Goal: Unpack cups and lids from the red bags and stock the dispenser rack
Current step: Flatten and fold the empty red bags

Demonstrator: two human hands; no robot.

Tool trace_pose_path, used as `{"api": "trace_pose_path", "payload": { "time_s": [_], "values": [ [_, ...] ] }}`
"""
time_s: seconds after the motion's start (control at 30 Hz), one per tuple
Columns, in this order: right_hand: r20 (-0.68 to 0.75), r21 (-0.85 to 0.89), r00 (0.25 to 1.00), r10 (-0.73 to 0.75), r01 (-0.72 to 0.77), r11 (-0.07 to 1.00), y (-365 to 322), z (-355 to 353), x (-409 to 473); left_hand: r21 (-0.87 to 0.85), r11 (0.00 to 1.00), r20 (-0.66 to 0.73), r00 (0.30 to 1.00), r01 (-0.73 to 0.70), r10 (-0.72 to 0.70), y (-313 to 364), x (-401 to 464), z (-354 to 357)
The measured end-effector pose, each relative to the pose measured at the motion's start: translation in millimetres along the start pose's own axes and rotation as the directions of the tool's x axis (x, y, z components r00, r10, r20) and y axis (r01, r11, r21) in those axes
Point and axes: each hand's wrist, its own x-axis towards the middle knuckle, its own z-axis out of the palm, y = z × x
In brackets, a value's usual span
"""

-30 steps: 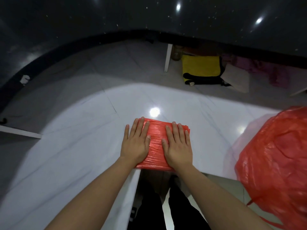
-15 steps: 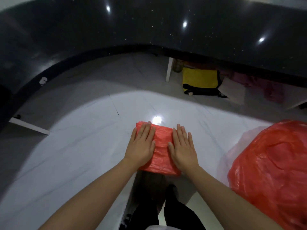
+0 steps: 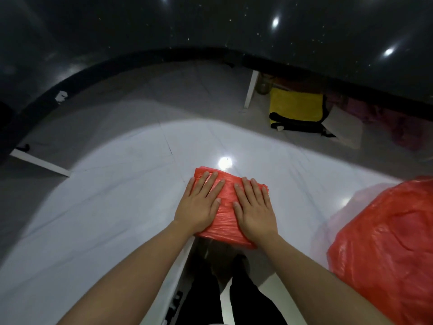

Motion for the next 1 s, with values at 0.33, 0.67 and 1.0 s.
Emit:
{"api": "trace_pose_path", "payload": {
  "time_s": [0.33, 0.67, 1.0],
  "values": [
    [0.132, 0.068, 0.991, -0.026, 0.017, 0.998, -1, -30, 5, -0.156, 0.986, 0.267, 0.959, -0.055, 0.095, -28, -2, -41],
    [0.165, -0.110, 0.864, -0.475, 0.495, 0.862, -37, -24, -25, 0.211, 0.949, 0.069, 0.965, 0.233, -0.252, -37, -48, -55],
    [0.093, -0.158, 0.810, -0.579, 0.586, 0.795, -23, -38, -24, 0.022, 0.999, -0.073, 0.997, -0.034, 0.035, -35, -126, -35]
  ]
}}
